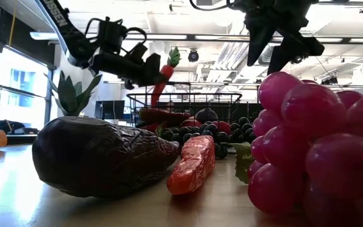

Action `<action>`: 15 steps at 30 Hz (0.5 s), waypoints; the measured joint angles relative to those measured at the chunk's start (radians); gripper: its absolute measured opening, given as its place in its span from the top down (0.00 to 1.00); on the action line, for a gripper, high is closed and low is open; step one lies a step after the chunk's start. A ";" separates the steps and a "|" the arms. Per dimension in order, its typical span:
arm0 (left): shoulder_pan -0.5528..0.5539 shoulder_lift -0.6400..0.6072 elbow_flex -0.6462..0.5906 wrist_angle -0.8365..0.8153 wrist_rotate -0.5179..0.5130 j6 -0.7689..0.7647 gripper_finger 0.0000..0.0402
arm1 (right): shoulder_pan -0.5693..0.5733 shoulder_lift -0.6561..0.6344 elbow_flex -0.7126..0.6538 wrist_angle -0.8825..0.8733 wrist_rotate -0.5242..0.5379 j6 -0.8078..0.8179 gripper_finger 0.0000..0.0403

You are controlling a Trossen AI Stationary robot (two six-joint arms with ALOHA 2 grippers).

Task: Build produce basket
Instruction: Put the orange carrot into the wire basket

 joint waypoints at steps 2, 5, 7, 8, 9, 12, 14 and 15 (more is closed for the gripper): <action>0.007 0.017 0.000 0.003 -0.001 0.024 0.76 | 0.000 0.000 0.000 0.000 -0.007 0.000 0.44; 0.017 0.050 0.010 0.002 0.000 0.041 0.76 | 0.000 0.000 0.000 0.000 -0.013 0.007 0.44; 0.024 0.074 0.032 0.003 0.000 0.042 0.75 | 0.000 0.000 0.000 0.000 -0.016 0.024 0.44; 0.025 0.087 0.044 0.004 0.000 0.048 0.75 | 0.000 0.000 0.000 0.000 -0.016 0.026 0.44; 0.026 0.101 0.057 0.005 -0.001 0.052 0.74 | 0.000 0.000 0.000 0.000 -0.016 0.026 0.44; 0.030 0.134 0.094 -0.002 0.000 0.052 0.71 | 0.000 0.000 0.000 0.000 -0.018 0.026 0.44; 0.030 0.147 0.112 -0.003 -0.001 0.050 0.69 | 0.000 0.000 0.000 0.000 -0.029 0.026 0.44; 0.031 0.151 0.119 -0.009 -0.004 0.051 0.68 | 0.000 0.000 0.000 0.000 -0.033 0.027 0.44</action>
